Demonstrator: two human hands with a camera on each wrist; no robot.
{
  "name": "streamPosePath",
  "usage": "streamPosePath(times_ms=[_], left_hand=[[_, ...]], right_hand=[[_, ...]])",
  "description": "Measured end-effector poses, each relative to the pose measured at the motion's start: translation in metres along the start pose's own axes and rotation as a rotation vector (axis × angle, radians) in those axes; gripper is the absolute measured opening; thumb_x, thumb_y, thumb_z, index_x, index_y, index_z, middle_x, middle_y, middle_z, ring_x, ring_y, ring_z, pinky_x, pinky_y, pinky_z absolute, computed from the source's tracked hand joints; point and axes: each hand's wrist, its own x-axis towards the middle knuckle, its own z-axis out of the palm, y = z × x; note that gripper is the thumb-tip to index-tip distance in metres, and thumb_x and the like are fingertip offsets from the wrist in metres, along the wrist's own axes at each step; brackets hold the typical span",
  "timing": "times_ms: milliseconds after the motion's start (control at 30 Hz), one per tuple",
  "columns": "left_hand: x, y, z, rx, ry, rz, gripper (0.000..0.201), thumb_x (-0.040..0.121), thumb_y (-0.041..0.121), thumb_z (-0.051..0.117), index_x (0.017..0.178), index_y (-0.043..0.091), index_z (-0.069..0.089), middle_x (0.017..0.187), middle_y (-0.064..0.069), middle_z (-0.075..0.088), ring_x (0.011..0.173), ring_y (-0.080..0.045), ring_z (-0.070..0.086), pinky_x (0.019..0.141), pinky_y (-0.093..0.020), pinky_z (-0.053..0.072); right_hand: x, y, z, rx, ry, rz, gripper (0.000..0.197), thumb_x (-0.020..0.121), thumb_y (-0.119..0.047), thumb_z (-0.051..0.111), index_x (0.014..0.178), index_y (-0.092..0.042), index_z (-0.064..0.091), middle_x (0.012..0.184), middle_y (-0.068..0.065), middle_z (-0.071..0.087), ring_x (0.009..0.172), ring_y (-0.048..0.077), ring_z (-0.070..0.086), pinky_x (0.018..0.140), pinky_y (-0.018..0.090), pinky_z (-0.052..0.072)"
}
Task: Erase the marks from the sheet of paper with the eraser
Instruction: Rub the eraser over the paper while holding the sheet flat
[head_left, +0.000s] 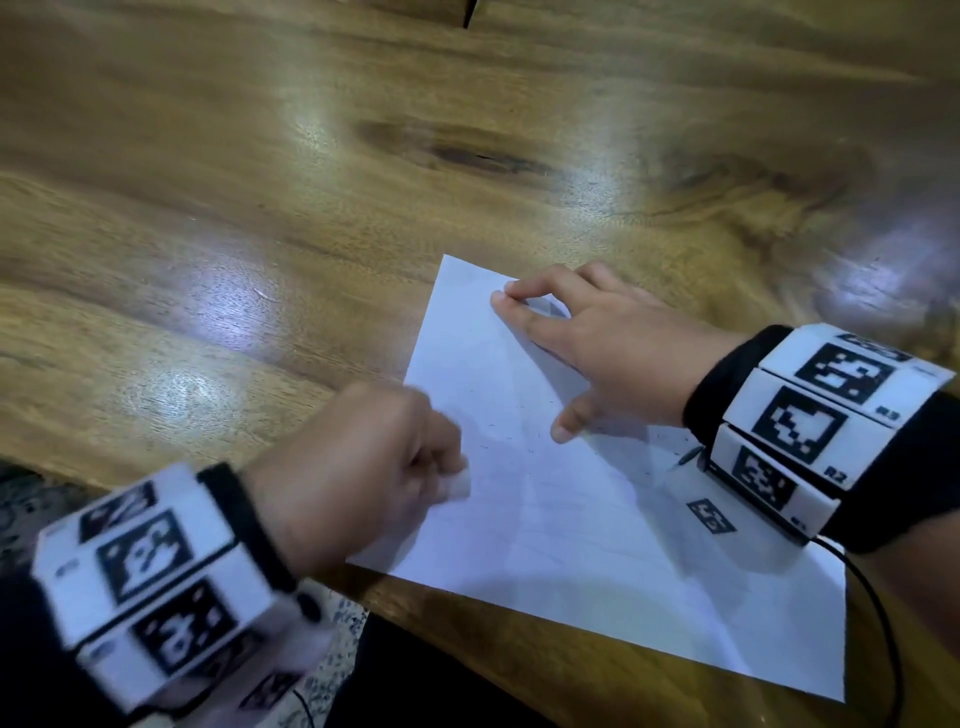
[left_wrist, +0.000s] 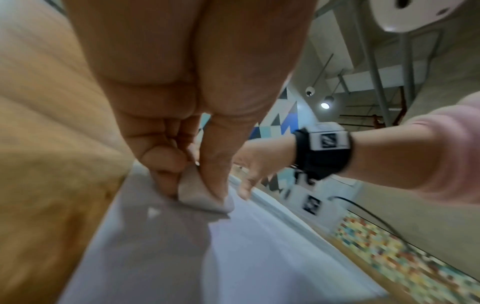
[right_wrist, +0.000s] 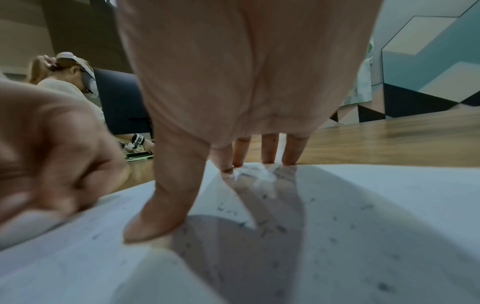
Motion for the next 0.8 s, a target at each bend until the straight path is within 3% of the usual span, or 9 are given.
streamPosePath(times_ms=[100, 167, 300, 367, 433, 500, 600, 700, 800], left_hand=[[-0.007, 0.0, -0.001, -0.019, -0.104, -0.021, 0.024, 0.063, 0.045, 0.06, 0.084, 0.033, 0.06, 0.063, 0.008, 0.058, 0.065, -0.005, 0.055, 0.06, -0.013, 0.037], [0.01, 0.001, -0.007, 0.013, 0.012, -0.028, 0.02, 0.067, 0.041, 0.071, 0.079, 0.026, 0.07, 0.068, 0.004, 0.066, 0.066, -0.008, 0.057, 0.061, -0.008, 0.035], [0.054, 0.01, -0.013, 0.056, 0.191, -0.036, 0.012, 0.072, 0.027, 0.07, 0.081, 0.02, 0.069, 0.063, 0.007, 0.057, 0.06, -0.01, 0.048, 0.056, -0.003, 0.031], [0.047, 0.009, -0.006, 0.084, 0.161, 0.003, 0.008, 0.073, 0.026, 0.068, 0.073, 0.019, 0.067, 0.057, 0.008, 0.05, 0.055, -0.009, 0.044, 0.053, -0.007, 0.031], [0.024, 0.008, 0.002, 0.087, 0.036, 0.06, 0.011, 0.075, 0.025, 0.068, 0.067, 0.018, 0.065, 0.056, 0.007, 0.047, 0.053, -0.005, 0.044, 0.052, -0.012, 0.032], [0.008, 0.009, 0.006, 0.061, -0.088, 0.059, 0.007, 0.075, 0.025, 0.067, 0.071, 0.02, 0.066, 0.068, 0.005, 0.056, 0.065, -0.011, 0.055, 0.063, -0.023, 0.042], [0.025, 0.01, -0.004, 0.088, 0.001, 0.066, 0.011, 0.071, 0.028, 0.067, 0.078, 0.021, 0.071, 0.073, -0.001, 0.064, 0.068, -0.016, 0.056, 0.061, -0.012, 0.036], [0.049, 0.011, -0.013, 0.158, 0.117, 0.052, 0.008, 0.076, 0.026, 0.067, 0.081, 0.02, 0.068, 0.07, 0.001, 0.056, 0.065, -0.015, 0.047, 0.059, -0.022, 0.03], [0.031, 0.009, -0.003, 0.176, 0.009, 0.1, 0.007, 0.076, 0.021, 0.065, 0.07, 0.019, 0.062, 0.066, 0.003, 0.051, 0.061, -0.015, 0.046, 0.057, -0.029, 0.034]], right_hand=[[-0.001, 0.0, 0.0, 0.005, -0.003, -0.001, 0.109, 0.072, -0.051, 0.07, 0.148, -0.033, -0.006, 0.148, -0.016, -0.001, 0.12, 0.01, 0.006, 0.108, 0.035, 0.026], [0.0, -0.001, 0.0, 0.002, -0.001, -0.002, 0.109, 0.072, -0.05, 0.071, 0.148, -0.033, -0.005, 0.148, -0.016, 0.0, 0.121, 0.011, 0.007, 0.109, 0.036, 0.026], [0.0, 0.0, -0.001, 0.007, -0.002, -0.005, 0.109, 0.071, -0.051, 0.071, 0.148, -0.034, -0.004, 0.148, -0.016, 0.0, 0.123, 0.013, 0.008, 0.11, 0.034, 0.022], [0.0, 0.0, -0.001, 0.002, 0.0, -0.007, 0.109, 0.071, -0.052, 0.071, 0.148, -0.033, -0.005, 0.149, -0.016, 0.001, 0.124, 0.013, 0.008, 0.11, 0.033, 0.021], [0.0, 0.001, -0.001, 0.003, -0.001, -0.005, 0.109, 0.072, -0.052, 0.07, 0.148, -0.033, -0.005, 0.148, -0.016, 0.0, 0.124, 0.013, 0.008, 0.11, 0.035, 0.023], [0.0, 0.001, 0.0, 0.005, -0.005, -0.006, 0.109, 0.072, -0.051, 0.07, 0.148, -0.033, -0.006, 0.148, -0.016, -0.001, 0.125, 0.014, 0.008, 0.11, 0.036, 0.024], [0.001, 0.0, 0.001, 0.007, 0.009, -0.009, 0.109, 0.071, -0.051, 0.071, 0.148, -0.033, -0.004, 0.149, -0.016, 0.001, 0.123, 0.013, 0.008, 0.109, 0.035, 0.024], [0.001, -0.001, 0.001, 0.006, 0.015, -0.011, 0.11, 0.07, -0.051, 0.072, 0.148, -0.034, -0.003, 0.149, -0.015, 0.002, 0.124, 0.014, 0.009, 0.107, 0.035, 0.024], [0.002, 0.0, 0.001, 0.007, 0.018, -0.014, 0.11, 0.07, -0.051, 0.072, 0.149, -0.033, -0.003, 0.15, -0.015, 0.002, 0.123, 0.013, 0.009, 0.108, 0.034, 0.024]])
